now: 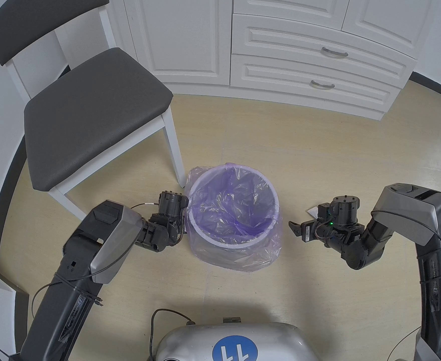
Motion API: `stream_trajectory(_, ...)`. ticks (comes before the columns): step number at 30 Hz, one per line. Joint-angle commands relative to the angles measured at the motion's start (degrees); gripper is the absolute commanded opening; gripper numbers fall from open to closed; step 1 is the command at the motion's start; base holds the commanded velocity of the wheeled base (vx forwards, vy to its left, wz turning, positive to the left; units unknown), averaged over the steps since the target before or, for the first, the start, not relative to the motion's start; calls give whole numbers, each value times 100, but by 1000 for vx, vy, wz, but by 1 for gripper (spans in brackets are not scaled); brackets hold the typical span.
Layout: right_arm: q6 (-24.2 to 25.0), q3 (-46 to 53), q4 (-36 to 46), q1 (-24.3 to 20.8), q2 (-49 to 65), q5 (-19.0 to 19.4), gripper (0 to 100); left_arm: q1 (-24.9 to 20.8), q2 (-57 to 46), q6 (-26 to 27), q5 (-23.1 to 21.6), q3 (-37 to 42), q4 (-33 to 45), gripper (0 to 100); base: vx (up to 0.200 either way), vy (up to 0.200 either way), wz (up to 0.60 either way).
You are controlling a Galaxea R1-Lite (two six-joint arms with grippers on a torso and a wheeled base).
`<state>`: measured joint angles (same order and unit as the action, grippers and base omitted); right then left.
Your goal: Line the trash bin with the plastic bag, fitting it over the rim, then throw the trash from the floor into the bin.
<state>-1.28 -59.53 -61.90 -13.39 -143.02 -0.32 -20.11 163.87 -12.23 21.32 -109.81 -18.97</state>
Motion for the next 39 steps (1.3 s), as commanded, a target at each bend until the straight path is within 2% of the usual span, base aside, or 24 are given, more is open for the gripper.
stream_trajectory(1, 260, -261, 100, -129, -305, 5, 100, -89, 190, -8, 4, -111, 42, 100, 0, 0, 0)
stream_trajectory(6, 945, -604, 293, -296, -472, 5, 100, 210, -74, -17, 12, 232, 34, 100, 0, 0, 0)
stream_trajectory(8, 1060, -674, 284, -323, -516, 5, 100, 315, -206, -17, 12, 408, -2, 100, 0, 0, 0)
stream_trajectory(9, 1200, -824, 302, -349, -613, 14, 100, 509, -522, 1, 4, 891, -63, 100, 0, 0, 0)
stream_trajectory(13, 1235, -1079, 354, -375, -842, 32, 100, 816, -1155, 10, -190, 1929, -450, 100, 0, 0, 0)
stream_trajectory(17, 1525, -1351, 618, -490, -1000, 32, 100, 1053, -1867, 10, -656, 3054, -1346, 100, 0, 0, 0)
stream_trajectory(20, 1719, -1518, 847, -498, -1026, 32, 100, 1106, -2245, 1, -849, 3502, -1838, 100, 0, 0, 0)
stream_trajectory(29, 2000, -1703, 899, -665, -1114, 23, 100, 930, -3001, -140, -928, 3757, -2014, 100, 0, 0, 0)
stream_trajectory(39, 2009, -1694, 926, -665, -1105, 23, 100, 535, -2755, -280, -937, 3713, -2023, 100, 0, 0, 0)
